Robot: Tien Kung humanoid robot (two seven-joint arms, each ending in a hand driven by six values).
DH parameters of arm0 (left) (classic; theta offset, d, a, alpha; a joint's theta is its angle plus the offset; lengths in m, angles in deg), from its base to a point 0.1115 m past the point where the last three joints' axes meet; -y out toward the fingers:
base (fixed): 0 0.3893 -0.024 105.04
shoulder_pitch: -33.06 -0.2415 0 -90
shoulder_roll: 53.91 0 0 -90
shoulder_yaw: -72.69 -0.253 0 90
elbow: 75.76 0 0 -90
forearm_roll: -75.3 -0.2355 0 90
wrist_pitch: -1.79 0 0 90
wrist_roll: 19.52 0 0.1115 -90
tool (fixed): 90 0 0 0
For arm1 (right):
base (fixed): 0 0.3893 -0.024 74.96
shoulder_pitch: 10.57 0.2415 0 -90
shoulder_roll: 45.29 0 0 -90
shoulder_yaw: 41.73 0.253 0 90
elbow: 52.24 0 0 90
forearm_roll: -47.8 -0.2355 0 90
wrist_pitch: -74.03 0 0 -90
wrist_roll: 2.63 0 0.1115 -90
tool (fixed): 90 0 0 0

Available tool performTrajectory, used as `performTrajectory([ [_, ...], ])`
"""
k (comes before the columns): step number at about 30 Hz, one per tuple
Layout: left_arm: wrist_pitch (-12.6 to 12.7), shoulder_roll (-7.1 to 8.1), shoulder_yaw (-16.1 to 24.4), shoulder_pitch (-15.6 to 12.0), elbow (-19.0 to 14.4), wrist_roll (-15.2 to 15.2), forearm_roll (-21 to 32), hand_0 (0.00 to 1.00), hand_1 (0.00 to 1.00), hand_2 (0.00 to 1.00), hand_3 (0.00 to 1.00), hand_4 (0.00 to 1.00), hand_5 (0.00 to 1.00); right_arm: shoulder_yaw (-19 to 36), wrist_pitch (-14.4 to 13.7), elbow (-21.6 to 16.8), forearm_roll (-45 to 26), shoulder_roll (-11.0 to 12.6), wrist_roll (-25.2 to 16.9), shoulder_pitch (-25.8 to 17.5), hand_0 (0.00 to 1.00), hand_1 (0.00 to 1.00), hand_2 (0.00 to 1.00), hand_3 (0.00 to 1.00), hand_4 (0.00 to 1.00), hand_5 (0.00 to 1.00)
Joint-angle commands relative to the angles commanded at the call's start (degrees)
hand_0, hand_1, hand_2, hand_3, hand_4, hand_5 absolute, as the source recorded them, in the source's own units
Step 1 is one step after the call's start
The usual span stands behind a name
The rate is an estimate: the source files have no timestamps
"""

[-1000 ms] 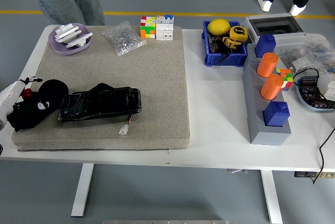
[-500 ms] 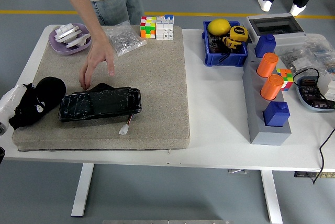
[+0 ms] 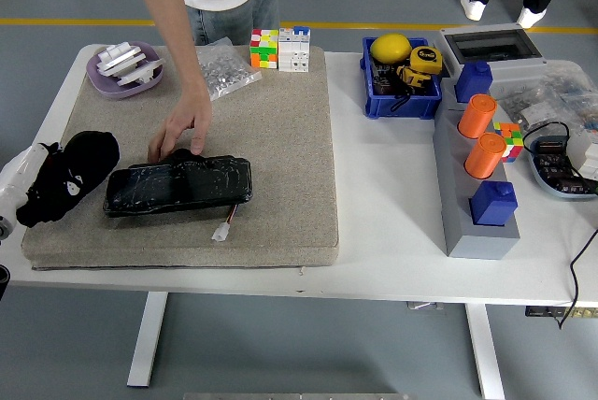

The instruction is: Pick the rag up,wipe the panel,place it on the desk

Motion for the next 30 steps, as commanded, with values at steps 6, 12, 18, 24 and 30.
performTrajectory([
  [6, -0.9, -1.06, -2.0, -3.2, -7.1, -1.4, 4.1, 0.267, 0.246, 0.533, 0.435, 0.071, 0.002, 0.9, 0.1, 0.0, 1.1, 0.1, 0.0, 0.2, 0.759, 0.662, 0.669, 0.609, 0.998, 0.469],
  [12, -0.7, -2.79, -3.3, -4.1, -9.3, -1.7, 3.2, 0.267, 0.249, 0.532, 0.434, 0.074, 0.002, 1.4, 0.1, 0.0, 1.4, 0.0, -0.1, 0.2, 0.758, 0.66, 0.669, 0.609, 0.998, 0.469],
  [18, -0.7, -2.68, -3.4, -3.8, -8.3, -1.7, 2.5, 0.268, 0.251, 0.532, 0.434, 0.073, 0.002, 2.0, 0.0, 0.0, 2.0, 0.1, -0.1, 0.3, 0.759, 0.66, 0.669, 0.609, 0.998, 0.469],
  [24, -0.5, -2.72, -4.9, -3.2, -9.3, -1.7, 2.0, 0.268, 0.255, 0.532, 0.435, 0.079, 0.002, 1.2, 0.1, 0.0, 0.9, 0.2, -0.1, 0.2, 0.758, 0.661, 0.669, 0.609, 0.998, 0.469],
  [30, -0.6, -3.03, -8.2, -2.2, -9.2, -1.8, 1.9, 0.268, 0.255, 0.531, 0.436, 0.078, 0.002, 1.8, 0.3, 0.0, 1.6, 0.4, -0.2, 0.5, 0.757, 0.661, 0.669, 0.609, 0.998, 0.469],
])
